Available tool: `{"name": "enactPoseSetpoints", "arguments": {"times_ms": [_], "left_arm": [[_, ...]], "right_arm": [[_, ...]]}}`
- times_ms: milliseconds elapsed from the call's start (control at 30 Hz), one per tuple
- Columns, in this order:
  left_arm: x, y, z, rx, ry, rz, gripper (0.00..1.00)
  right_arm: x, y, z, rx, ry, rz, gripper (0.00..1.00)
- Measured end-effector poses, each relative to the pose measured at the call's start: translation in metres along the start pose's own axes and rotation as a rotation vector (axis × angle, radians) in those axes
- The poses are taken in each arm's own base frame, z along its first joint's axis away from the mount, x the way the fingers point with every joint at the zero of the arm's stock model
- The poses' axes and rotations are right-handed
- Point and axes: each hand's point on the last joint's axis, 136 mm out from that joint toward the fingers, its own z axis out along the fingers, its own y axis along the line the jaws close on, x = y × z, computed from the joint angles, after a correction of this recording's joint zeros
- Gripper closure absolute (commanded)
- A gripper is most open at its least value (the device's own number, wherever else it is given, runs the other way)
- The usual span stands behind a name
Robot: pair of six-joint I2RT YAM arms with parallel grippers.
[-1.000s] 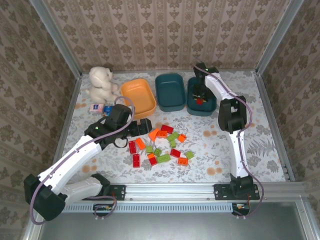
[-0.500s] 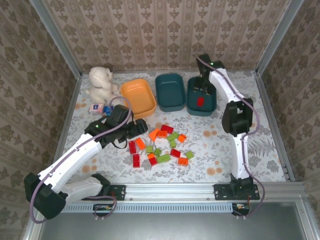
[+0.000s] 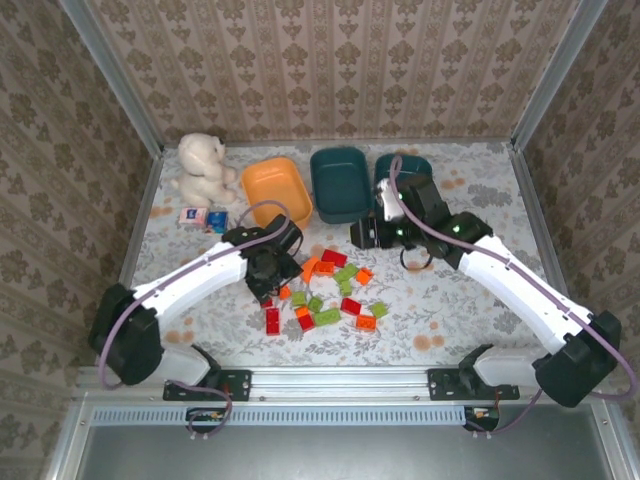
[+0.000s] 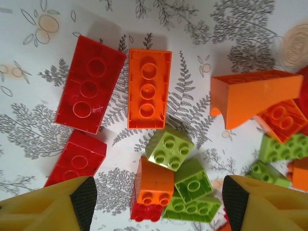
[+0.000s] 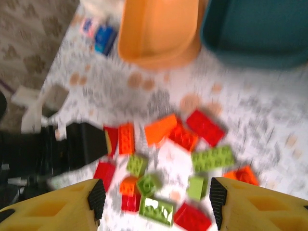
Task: Sort the legos into containers by color
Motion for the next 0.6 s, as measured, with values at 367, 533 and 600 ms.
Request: {"name": "enactPoseSetpoints", "arguments": {"times_ms": [367,533,600], "left_arm": [[-0.003,-0.005,0.048,-0.126,0.009,0.005,0.33],[-0.005,-0.004,0.057,-0.150,0.000,0.029,0.33],[-0.007,-0.003,0.060,-0.158,-0.007,0.038,0.34]], "right_arm": [[0.039,0.023,-0.027,-0.190,0.009,-0.007,0.33],[0.041,0.025,-0.027,-0.203,0.015,-0.005,0.33],[0.041,0.025,-0.027,-0.204,0.015,-0.004,0.33]]}}
